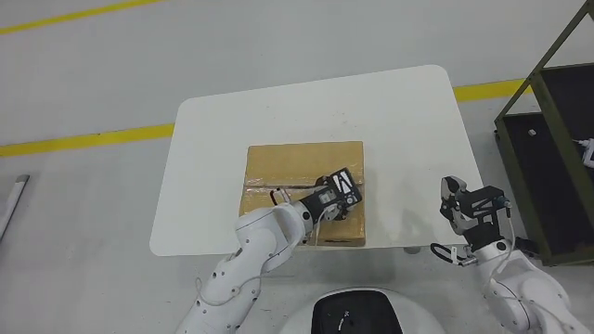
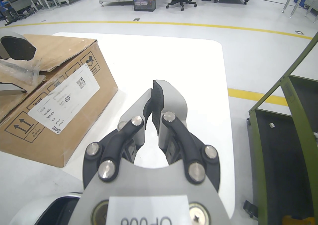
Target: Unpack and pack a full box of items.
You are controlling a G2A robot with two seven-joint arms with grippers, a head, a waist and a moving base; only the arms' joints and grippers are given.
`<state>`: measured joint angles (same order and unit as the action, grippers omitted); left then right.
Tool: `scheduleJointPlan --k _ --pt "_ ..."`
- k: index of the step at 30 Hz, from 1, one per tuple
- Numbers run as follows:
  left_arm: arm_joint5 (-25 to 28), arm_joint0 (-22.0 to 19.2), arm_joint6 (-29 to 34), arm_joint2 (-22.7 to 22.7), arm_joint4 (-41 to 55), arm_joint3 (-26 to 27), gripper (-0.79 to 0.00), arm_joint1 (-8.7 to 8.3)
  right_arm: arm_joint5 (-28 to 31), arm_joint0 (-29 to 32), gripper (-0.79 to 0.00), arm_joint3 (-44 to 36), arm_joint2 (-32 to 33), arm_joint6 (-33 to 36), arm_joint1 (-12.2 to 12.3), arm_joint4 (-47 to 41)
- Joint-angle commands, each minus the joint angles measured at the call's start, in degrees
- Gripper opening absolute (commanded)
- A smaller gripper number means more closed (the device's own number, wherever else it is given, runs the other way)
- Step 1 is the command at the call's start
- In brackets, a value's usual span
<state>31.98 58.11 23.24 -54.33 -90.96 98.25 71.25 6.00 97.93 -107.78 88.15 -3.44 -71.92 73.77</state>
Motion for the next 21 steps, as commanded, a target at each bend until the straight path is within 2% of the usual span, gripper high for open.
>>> scheduleJointPlan --k 1,5,21 --pt "-0.3 -0.2 -0.4 0.3 -0.8 -0.3 -0.326 0.07 -0.1 -0.1 -0.785 -0.1 0.0 0.1 0.0 0.1" --pt "-0.3 -0.4 -0.9 0.5 -1.6 -0.7 -0.348 0.13 -0.1 -0.1 -0.785 0.0 -0.1 0.1 0.0 0.1" --pt "-0.2 -0.5 -1.7 1.0 -2.6 -1.4 -0.52 0.4 0.1 -0.6 -0.785 0.4 0.0 0.1 -0.1 -0.3"
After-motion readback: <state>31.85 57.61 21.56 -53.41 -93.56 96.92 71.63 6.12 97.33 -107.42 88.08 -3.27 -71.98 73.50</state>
